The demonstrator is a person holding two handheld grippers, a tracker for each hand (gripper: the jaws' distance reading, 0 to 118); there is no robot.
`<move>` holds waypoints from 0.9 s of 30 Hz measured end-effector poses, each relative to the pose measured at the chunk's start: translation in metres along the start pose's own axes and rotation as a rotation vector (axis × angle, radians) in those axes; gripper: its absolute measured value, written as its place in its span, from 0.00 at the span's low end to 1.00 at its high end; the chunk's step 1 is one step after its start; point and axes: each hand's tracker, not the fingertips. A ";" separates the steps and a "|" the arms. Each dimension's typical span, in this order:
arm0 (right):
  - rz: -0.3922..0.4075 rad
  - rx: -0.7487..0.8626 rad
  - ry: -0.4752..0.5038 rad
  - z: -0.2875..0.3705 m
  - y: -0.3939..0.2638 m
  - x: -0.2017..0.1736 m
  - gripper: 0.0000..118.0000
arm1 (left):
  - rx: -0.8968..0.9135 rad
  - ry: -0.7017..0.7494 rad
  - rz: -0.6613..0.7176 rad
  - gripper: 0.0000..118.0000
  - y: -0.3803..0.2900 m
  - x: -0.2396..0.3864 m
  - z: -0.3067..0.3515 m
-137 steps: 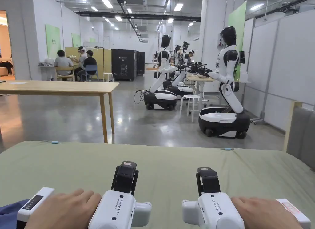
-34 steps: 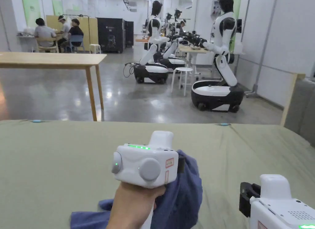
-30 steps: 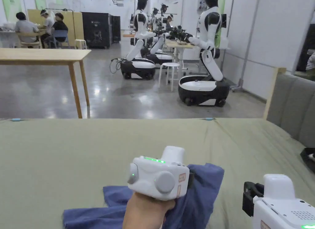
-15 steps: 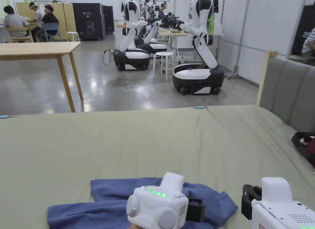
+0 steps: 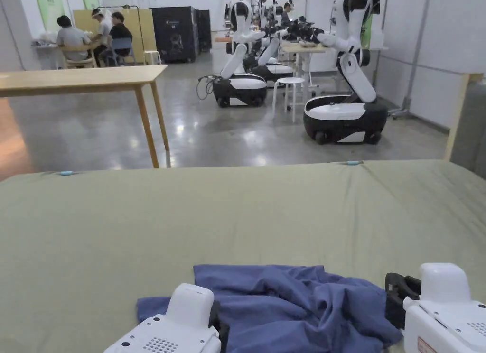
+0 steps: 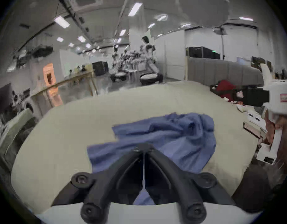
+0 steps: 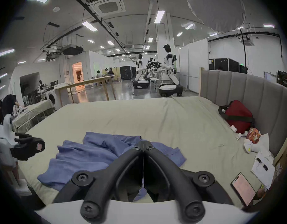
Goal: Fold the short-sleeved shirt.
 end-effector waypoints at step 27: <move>0.003 -0.188 -0.140 -0.073 -0.021 0.054 0.01 | -0.439 0.223 0.128 0.54 -0.021 -0.156 -0.234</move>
